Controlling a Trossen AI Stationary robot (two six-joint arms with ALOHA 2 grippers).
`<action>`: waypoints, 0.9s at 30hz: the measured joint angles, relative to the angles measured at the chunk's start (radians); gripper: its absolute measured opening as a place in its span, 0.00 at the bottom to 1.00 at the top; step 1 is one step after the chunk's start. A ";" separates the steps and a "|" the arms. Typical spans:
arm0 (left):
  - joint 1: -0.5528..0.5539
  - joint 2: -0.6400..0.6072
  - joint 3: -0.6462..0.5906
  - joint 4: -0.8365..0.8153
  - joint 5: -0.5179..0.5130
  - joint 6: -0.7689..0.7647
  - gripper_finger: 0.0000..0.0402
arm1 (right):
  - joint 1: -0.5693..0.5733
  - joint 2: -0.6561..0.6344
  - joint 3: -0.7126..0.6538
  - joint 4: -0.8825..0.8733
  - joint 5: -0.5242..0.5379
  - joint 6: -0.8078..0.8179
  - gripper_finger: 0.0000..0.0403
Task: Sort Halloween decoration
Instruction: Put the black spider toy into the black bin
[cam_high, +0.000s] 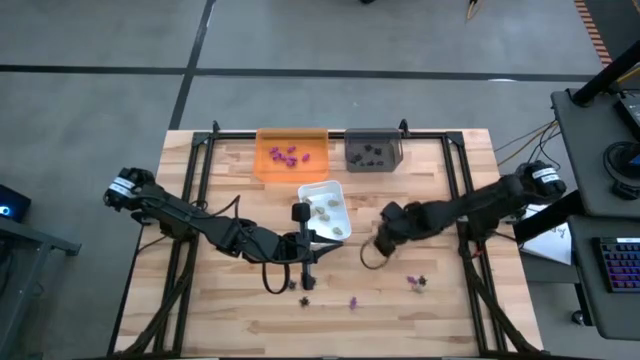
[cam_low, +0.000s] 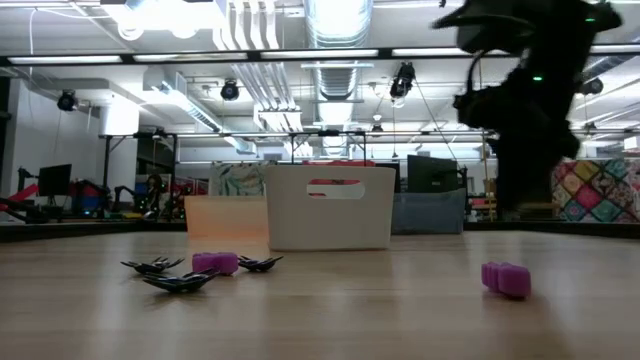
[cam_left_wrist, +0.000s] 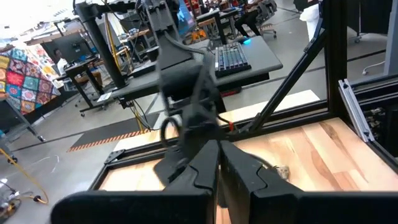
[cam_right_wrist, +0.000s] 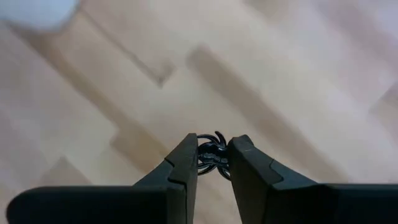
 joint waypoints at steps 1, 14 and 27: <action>0.000 -0.001 0.000 0.000 0.000 0.004 0.00 | -0.027 0.000 0.013 0.000 0.000 -0.035 0.18; 0.000 -0.061 0.000 -0.072 -0.100 0.087 0.00 | -0.475 0.000 0.336 0.005 -0.001 -0.539 0.18; 0.061 -0.124 0.000 -0.331 -0.210 0.087 0.00 | -0.835 0.002 0.344 0.273 -0.080 -0.692 0.17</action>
